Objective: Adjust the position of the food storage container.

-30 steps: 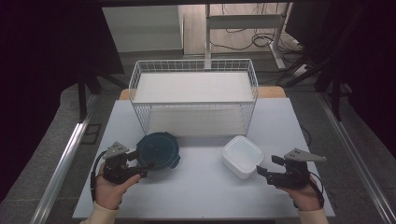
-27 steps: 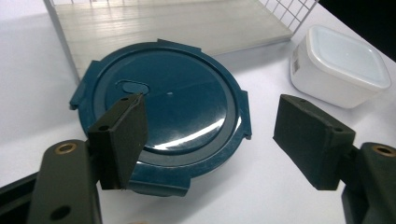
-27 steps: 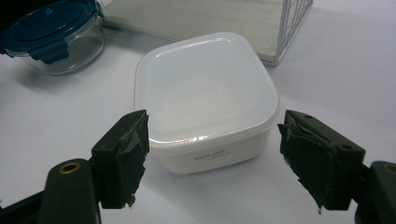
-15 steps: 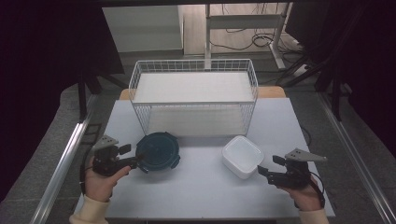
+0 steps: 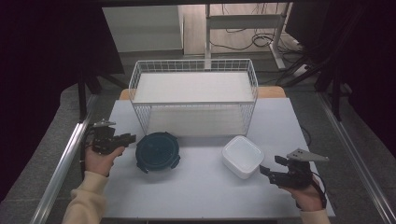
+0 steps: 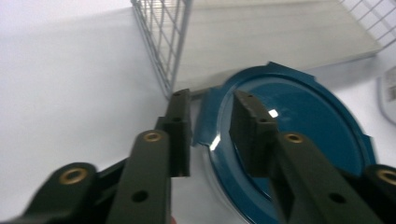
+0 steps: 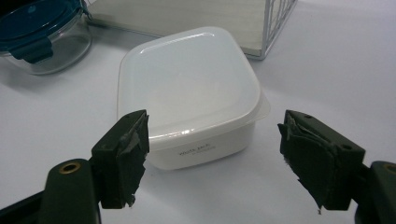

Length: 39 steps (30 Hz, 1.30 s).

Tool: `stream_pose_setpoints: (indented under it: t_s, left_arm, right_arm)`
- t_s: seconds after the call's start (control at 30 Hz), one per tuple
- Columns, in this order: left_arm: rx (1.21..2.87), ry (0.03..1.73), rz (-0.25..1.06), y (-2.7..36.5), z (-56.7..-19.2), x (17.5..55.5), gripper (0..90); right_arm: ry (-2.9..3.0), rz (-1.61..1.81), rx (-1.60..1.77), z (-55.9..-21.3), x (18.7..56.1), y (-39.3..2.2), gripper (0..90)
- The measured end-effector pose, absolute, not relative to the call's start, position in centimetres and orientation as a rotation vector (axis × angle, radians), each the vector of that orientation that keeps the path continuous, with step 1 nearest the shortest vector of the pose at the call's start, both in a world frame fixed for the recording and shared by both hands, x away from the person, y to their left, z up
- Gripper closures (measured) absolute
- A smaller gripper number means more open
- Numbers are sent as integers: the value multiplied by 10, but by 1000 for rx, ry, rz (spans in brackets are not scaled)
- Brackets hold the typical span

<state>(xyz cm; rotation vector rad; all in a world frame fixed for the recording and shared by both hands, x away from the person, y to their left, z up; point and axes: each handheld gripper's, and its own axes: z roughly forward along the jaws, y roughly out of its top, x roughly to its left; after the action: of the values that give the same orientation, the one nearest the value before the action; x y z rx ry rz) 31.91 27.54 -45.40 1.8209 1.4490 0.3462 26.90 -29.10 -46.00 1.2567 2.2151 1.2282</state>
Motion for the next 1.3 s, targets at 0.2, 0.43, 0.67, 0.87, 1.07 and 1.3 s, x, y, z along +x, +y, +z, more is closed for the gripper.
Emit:
stream_pose_setpoints:
  t_s: [0.2, 0.43, 0.67, 0.87, 1.07, 1.3]
  left_arm:
    - [1881, 1465, 343, 278, -461, 336, 870]
    - [1927, 1461, 324, 274, -469, 348, 900]
    - [1999, 1437, 312, 268, -481, 354, 900]
    - [2034, 1415, 312, 261, -484, 356, 900]
    - [2076, 1395, 345, 259, -485, 355, 900]
    - [2098, 1379, 363, 257, -484, 353, 900]
  right_arm:
    - [2233, 1219, 1250, -462, 270, -288, 233]
    - [2222, 1222, 1262, -462, 270, -292, 233]
    - [2239, 1211, 1258, -464, 270, -290, 233]
    - [2239, 1212, 1254, -463, 270, -291, 232]
    - [2238, 1229, 1244, -461, 269, -291, 230]
    - [2231, 1236, 1248, -460, 269, -291, 230]
